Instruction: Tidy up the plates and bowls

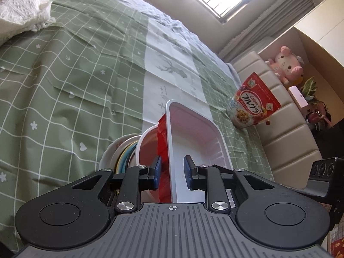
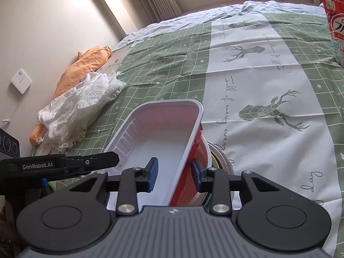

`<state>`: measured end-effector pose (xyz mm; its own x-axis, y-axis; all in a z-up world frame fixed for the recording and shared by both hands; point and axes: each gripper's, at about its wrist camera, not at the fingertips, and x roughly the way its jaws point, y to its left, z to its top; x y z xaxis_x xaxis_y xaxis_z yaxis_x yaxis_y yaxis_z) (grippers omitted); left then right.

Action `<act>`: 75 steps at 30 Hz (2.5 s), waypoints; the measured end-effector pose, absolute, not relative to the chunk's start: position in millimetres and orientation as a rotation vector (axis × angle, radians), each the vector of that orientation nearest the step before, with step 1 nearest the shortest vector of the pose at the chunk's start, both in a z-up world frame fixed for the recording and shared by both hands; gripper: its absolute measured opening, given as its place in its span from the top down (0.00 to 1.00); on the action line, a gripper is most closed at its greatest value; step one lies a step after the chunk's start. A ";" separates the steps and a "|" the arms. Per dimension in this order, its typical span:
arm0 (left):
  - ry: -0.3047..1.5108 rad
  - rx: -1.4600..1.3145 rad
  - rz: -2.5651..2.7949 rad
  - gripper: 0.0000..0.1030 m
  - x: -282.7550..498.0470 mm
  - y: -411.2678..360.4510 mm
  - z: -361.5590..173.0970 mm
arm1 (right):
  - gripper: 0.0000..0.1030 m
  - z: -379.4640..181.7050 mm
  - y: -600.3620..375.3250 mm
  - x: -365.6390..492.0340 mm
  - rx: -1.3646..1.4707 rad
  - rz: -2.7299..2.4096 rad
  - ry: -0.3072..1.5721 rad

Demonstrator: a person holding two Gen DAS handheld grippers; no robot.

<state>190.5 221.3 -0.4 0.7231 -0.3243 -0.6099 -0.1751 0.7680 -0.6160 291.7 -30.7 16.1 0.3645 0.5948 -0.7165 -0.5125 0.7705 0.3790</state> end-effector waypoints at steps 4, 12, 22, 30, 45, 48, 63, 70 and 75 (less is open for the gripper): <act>0.769 -0.697 -0.094 0.77 195.3 221.3 2.7 | 0.69 14.3 -31.3 297.0 0.106 0.709 0.963; 0.786 -0.707 -0.091 0.77 199.9 223.0 -4.4 | 0.69 11.5 -29.4 296.7 0.096 0.708 0.960; 0.757 -0.718 -0.103 0.77 186.2 225.2 5.5 | 0.69 21.0 -38.1 291.6 0.118 0.711 0.943; 0.761 -0.716 -0.105 0.77 181.0 221.7 6.2 | 0.69 22.1 -32.6 285.3 0.098 0.732 0.948; 0.771 -0.716 -0.106 0.77 179.1 221.2 3.9 | 0.69 19.7 -41.8 287.2 0.114 0.713 0.951; 0.771 -0.714 -0.107 0.77 178.2 221.0 4.7 | 0.69 18.9 -43.5 286.9 0.116 0.707 0.950; 0.753 -0.725 -0.082 0.77 167.7 218.3 9.0 | 0.69 25.2 -51.7 273.8 0.108 0.682 0.889; 0.642 -0.646 -0.006 0.77 131.3 206.5 30.5 | 0.69 38.3 -78.8 248.9 0.159 0.646 0.817; 0.601 -0.517 0.045 0.77 97.1 177.4 30.9 | 0.68 44.7 -98.0 204.7 0.175 0.629 0.732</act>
